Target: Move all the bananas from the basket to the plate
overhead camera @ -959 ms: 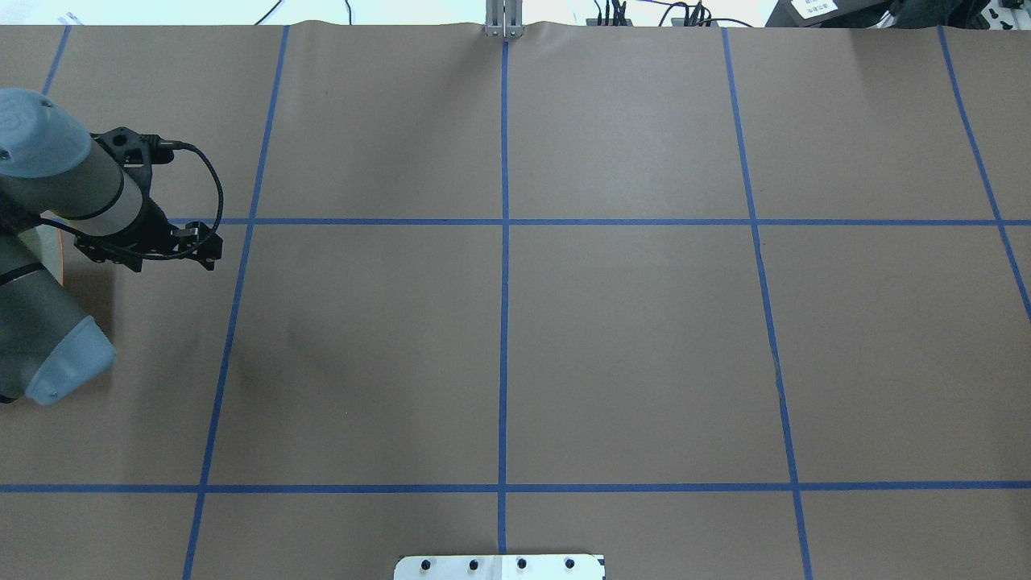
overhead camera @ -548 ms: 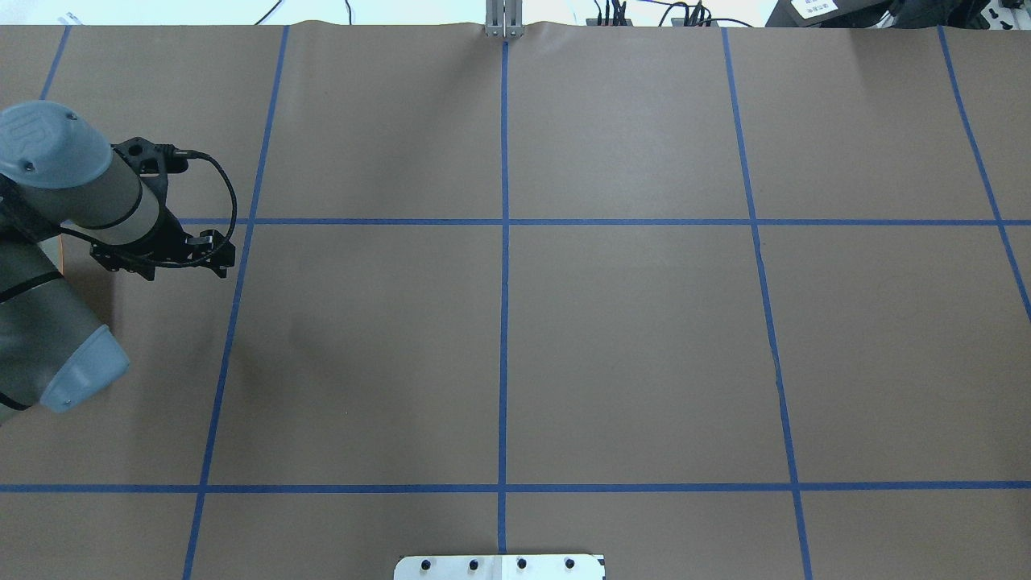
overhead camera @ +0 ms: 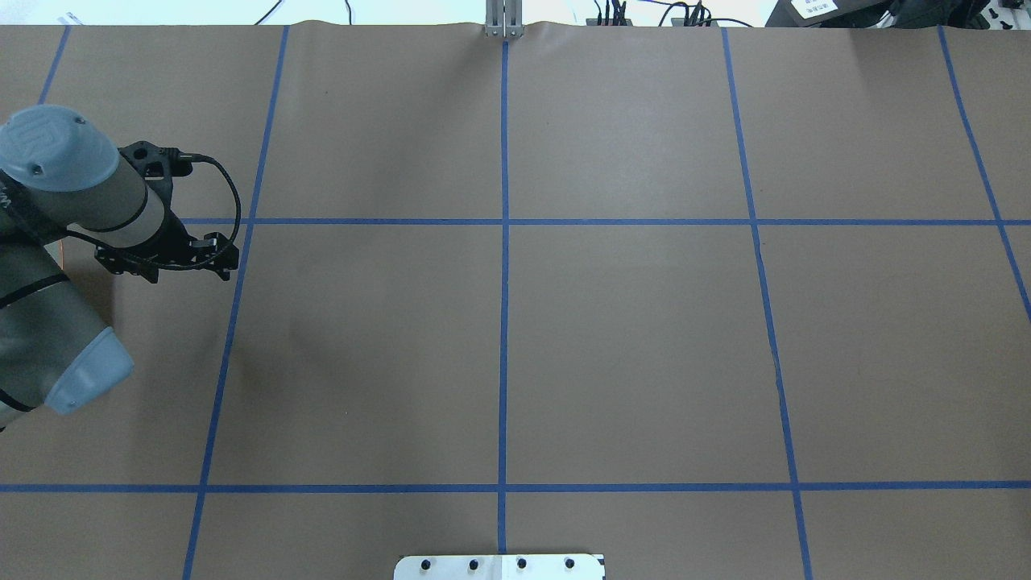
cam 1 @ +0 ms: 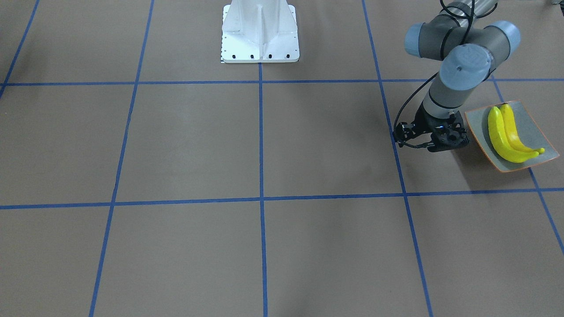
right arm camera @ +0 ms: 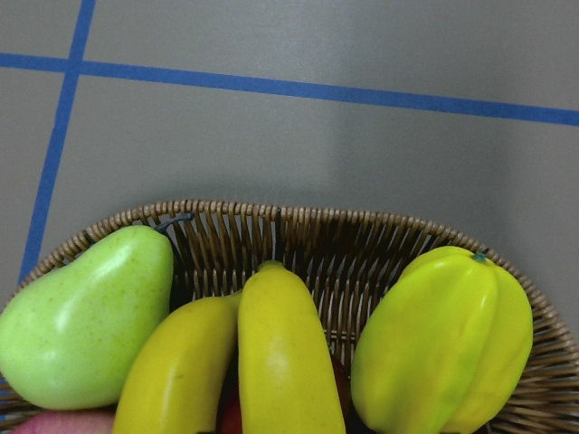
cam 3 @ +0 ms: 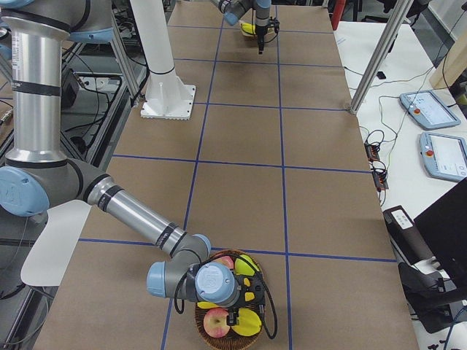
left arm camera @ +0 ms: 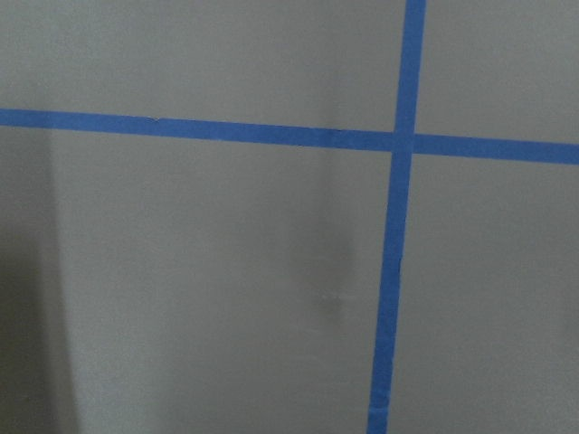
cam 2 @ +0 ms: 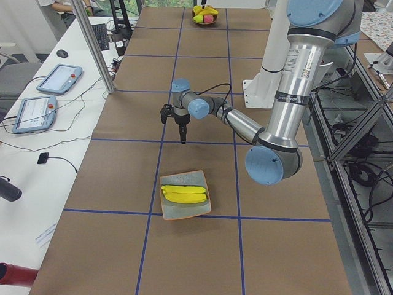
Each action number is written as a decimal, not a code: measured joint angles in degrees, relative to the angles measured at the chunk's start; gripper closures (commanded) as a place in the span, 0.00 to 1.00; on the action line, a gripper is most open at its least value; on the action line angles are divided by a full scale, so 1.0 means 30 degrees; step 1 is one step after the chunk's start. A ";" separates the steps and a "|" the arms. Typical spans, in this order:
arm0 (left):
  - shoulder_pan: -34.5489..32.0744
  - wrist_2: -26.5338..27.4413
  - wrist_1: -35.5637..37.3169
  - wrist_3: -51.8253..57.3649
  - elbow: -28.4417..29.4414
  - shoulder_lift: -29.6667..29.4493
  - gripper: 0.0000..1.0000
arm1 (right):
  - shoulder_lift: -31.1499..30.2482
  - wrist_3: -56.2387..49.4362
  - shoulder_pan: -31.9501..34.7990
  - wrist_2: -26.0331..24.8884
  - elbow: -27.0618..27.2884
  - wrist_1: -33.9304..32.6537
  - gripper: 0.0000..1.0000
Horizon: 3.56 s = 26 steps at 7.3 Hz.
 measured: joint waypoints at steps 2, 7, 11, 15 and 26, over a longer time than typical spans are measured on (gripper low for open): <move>0.0015 0.0187 0.0000 -0.0008 0.0086 0.0012 0.00 | 0.0016 -0.0186 -0.0022 0.0166 -0.0145 -0.0033 0.30; 0.0036 0.0281 -0.0029 -0.0005 0.0185 0.0034 0.00 | 0.0081 -0.0065 -0.0049 0.0657 -0.0277 -0.0045 1.00; 0.0060 0.0706 -0.0027 -0.0045 0.0171 0.0155 0.00 | 0.0149 -0.0046 -0.0077 0.1364 -0.0037 -0.0066 1.00; 0.0065 0.0743 -0.0030 -0.0291 0.0158 0.0047 0.00 | 0.0043 -0.0435 0.1055 0.2117 0.0675 -0.0113 1.00; 0.2851 0.0590 -0.8376 -0.4403 0.1661 -0.4192 0.00 | 0.4341 1.2683 -0.5263 0.4764 0.9937 -0.5978 1.00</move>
